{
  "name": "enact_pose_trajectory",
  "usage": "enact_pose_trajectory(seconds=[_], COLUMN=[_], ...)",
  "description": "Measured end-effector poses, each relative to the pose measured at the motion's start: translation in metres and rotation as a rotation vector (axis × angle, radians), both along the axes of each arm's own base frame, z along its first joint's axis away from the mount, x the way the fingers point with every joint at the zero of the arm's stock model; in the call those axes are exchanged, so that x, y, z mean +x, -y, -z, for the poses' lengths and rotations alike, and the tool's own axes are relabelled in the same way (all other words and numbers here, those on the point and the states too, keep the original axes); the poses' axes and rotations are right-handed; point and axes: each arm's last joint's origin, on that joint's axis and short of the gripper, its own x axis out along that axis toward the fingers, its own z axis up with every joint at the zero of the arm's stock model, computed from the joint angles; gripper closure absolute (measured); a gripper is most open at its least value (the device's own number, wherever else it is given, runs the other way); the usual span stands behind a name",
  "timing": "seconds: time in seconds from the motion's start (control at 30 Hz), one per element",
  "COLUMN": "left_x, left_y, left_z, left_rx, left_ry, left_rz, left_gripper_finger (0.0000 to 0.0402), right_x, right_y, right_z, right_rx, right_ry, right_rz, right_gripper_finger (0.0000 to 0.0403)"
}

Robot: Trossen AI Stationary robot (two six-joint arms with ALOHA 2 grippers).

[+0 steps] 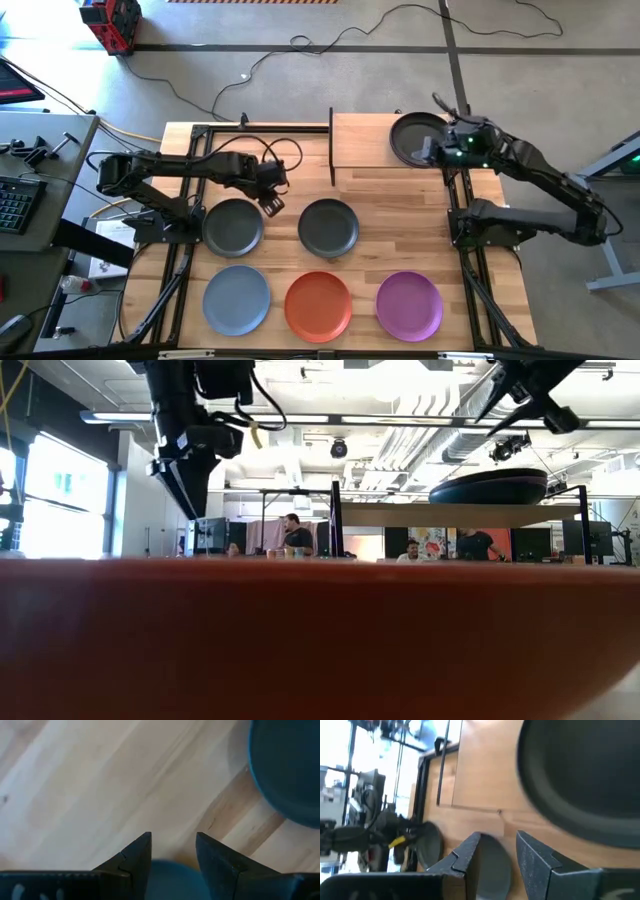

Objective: Place and stack plates onto a shelf
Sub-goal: Stack the blue plate on top of the black plate on the shelf

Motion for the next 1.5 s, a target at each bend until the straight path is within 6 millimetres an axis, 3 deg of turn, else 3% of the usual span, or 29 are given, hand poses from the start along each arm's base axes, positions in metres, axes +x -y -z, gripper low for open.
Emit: enact_pose_trajectory(seconds=[0.5, 0.9, 1.23, 1.5], left_x=[-0.005, -0.015, -0.026, -0.025], left_y=[0.051, 0.115, 0.149, 0.172], left_z=[0.002, 0.002, 0.002, 0.003], left_rx=[-0.052, -0.112, -0.064, -0.011], left_ry=[-0.057, -0.116, -0.123, -0.025], left_rz=[0.005, 0.654, 0.994, 1.074], left_gripper_finger=[0.0259, 0.0259, 0.0259, 0.0259], right_x=[0.051, 0.083, 0.088, 0.089], right_y=[-0.02, -0.034, -0.048, -0.062], right_z=[0.018, 0.018, 0.02, 0.02], right_rx=[0.09, 0.039, 0.028, -0.007], right_ry=[-0.093, -0.006, -0.016, -0.022], right_rz=[-0.155, -0.276, -0.362, -0.456], right_gripper_finger=[0.0295, 0.0295, 0.0295, 0.0295])
